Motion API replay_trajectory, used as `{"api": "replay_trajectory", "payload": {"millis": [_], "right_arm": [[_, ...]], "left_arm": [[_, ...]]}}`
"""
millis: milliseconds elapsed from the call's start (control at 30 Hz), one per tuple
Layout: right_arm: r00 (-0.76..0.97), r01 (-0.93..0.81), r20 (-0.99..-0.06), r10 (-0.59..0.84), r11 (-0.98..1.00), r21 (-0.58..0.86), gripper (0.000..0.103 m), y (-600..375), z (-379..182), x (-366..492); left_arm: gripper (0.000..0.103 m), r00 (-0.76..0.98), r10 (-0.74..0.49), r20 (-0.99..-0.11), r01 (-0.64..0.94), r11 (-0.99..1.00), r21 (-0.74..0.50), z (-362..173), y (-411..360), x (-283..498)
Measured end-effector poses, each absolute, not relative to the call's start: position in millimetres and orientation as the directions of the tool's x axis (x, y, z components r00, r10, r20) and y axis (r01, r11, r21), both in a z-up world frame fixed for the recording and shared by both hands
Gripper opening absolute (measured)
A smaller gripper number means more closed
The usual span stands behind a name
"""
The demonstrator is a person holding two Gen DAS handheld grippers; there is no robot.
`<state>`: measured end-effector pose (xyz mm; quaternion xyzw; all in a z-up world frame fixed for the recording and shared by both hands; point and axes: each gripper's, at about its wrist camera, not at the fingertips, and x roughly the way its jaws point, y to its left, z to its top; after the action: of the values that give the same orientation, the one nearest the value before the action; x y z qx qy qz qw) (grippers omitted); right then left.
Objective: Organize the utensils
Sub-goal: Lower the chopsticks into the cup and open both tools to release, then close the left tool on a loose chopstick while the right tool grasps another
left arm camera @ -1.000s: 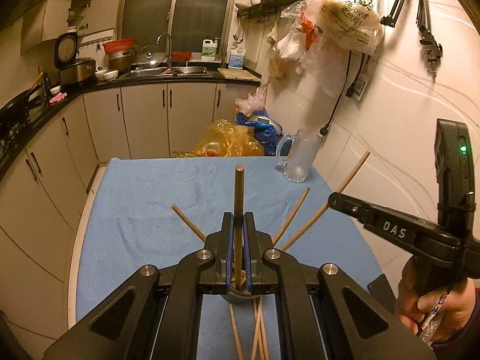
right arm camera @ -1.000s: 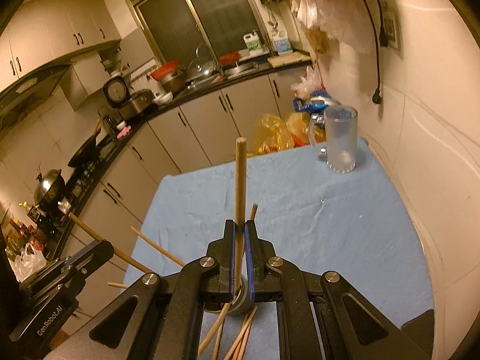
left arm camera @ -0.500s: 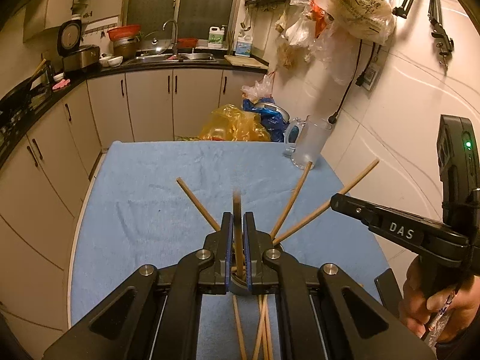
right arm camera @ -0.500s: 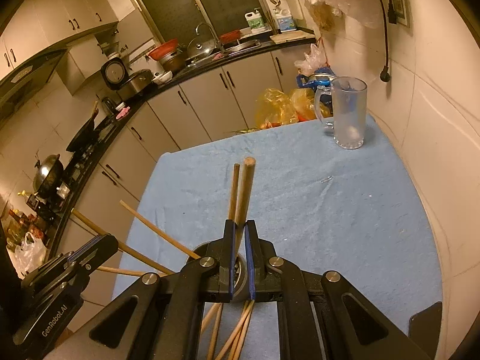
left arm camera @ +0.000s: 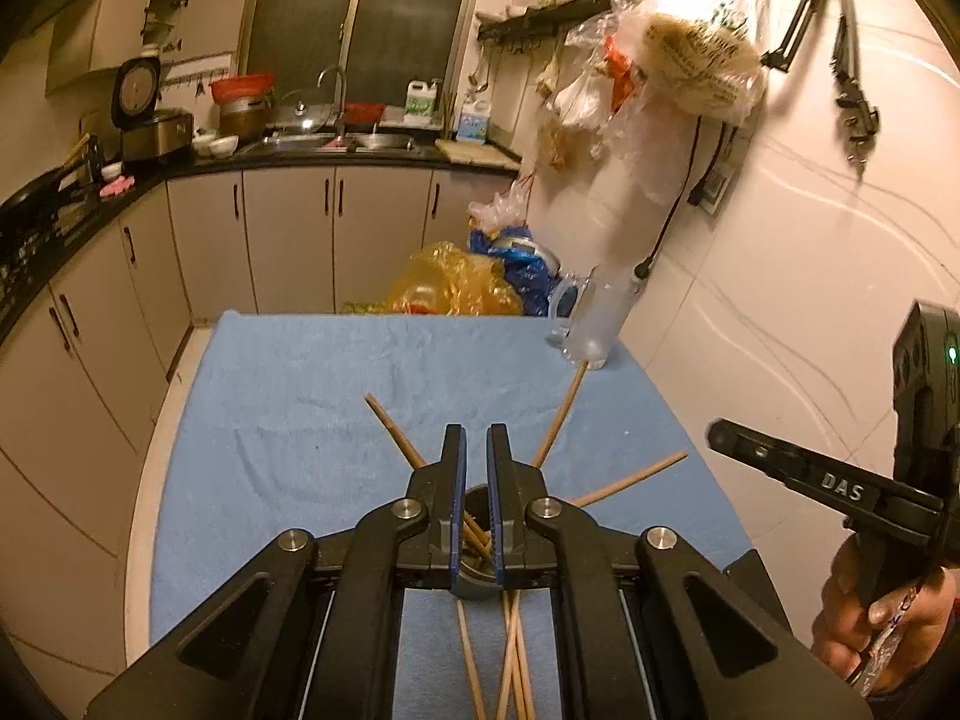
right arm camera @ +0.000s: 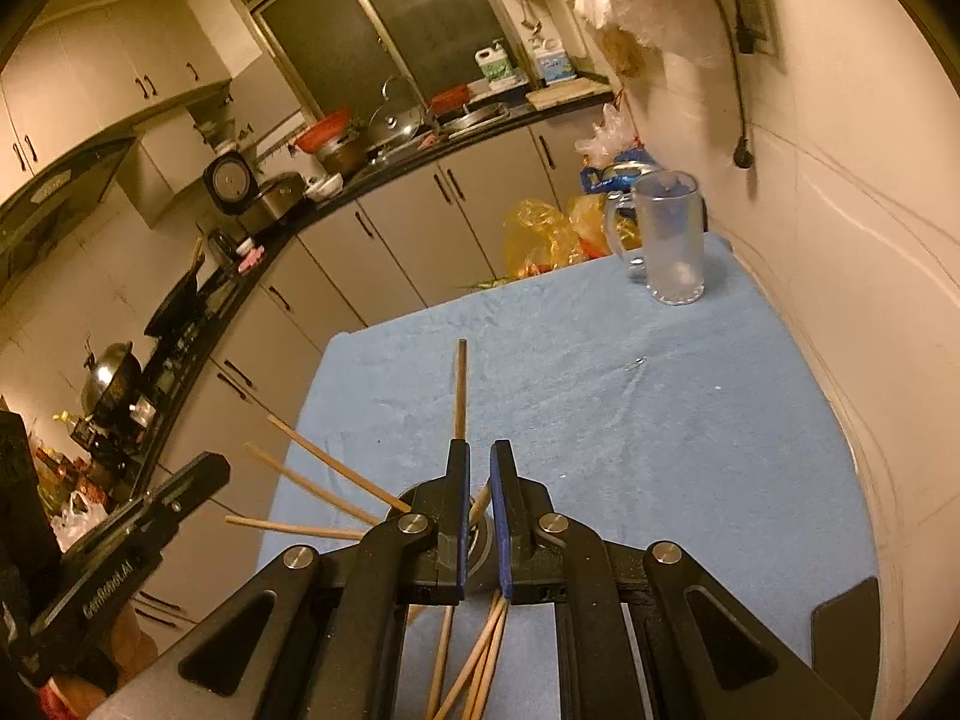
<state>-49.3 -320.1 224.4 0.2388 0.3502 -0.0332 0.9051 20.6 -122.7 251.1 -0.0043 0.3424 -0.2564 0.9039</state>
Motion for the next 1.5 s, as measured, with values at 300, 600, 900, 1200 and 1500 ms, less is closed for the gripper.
{"api": "replay_trajectory", "payload": {"millis": [300,600,900,1200,1500], "right_arm": [[0.732,0.346,-0.678,0.069,0.82,0.457,0.01,-338,210,-103],[0.585,0.414,-0.797,0.147,0.791,0.45,0.01,-314,128,-114],[0.471,0.408,-0.855,0.219,0.804,0.431,0.01,-268,72,-111],[0.419,0.422,-0.878,0.232,0.806,0.414,0.009,-235,41,-106],[0.387,0.413,-0.899,0.205,0.833,0.368,0.009,-217,30,-83]], "left_arm": [[0.006,0.654,-0.495,-0.572,0.463,0.86,-0.215,264,-69,-2],[0.006,0.558,-0.471,-0.683,0.437,0.867,-0.241,206,-35,-20],[0.006,0.407,-0.451,-0.794,0.484,0.844,-0.231,149,-31,-42],[0.006,0.348,-0.41,-0.843,0.479,0.851,-0.216,118,0,-51],[0.006,0.339,-0.404,-0.85,0.466,0.856,-0.221,113,16,-48]]}}
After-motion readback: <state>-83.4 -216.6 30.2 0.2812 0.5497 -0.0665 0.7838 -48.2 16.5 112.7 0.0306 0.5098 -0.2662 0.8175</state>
